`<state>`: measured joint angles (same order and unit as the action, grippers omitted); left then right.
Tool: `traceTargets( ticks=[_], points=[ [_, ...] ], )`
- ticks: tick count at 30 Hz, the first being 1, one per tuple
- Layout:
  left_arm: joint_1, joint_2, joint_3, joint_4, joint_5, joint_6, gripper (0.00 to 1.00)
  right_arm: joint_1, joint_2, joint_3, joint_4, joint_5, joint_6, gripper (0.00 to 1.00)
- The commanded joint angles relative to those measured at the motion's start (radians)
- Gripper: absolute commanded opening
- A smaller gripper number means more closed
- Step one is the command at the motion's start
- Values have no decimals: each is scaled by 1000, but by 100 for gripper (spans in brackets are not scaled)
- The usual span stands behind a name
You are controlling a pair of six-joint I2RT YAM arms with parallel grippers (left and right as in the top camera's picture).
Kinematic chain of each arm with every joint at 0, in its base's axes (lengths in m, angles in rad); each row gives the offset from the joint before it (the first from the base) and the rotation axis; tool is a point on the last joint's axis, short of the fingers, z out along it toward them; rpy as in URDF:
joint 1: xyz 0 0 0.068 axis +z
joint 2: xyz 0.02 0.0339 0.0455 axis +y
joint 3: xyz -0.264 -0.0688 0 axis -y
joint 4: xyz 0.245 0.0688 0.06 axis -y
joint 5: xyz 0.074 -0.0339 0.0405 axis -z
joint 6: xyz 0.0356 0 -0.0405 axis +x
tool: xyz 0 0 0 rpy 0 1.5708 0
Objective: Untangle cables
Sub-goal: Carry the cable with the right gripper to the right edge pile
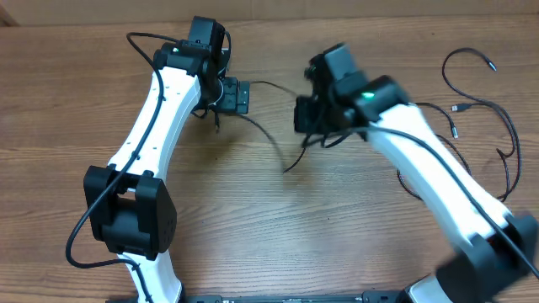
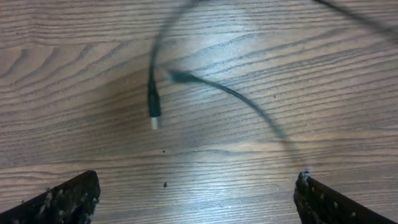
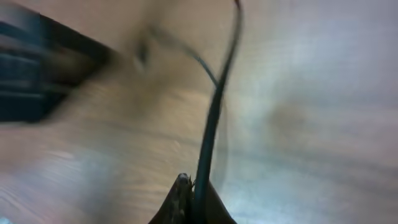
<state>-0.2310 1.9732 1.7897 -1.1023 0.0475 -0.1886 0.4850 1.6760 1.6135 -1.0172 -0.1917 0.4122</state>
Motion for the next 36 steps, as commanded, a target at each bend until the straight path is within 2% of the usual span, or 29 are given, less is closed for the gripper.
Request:
traceTargets(
  ticks=[1,8,20,26,36],
  points=[
    [2,-4,26,0,-6,-18,100,-5,-78,45,-1,94,-55,4],
    [2,-4,26,0,-6,-18,100,-5,-97,43,61,93,5,4],
    [2,-4,26,0,-6,-18,99,-5,-97,43,-92,79,10,4],
    [2,-4,26,0,-6,-18,99,-5,-97,24,-235,165,10,4],
    [2,-4,26,0,-6,-18,100,-18,-97,-45,-248,184,10,4]
  ],
)
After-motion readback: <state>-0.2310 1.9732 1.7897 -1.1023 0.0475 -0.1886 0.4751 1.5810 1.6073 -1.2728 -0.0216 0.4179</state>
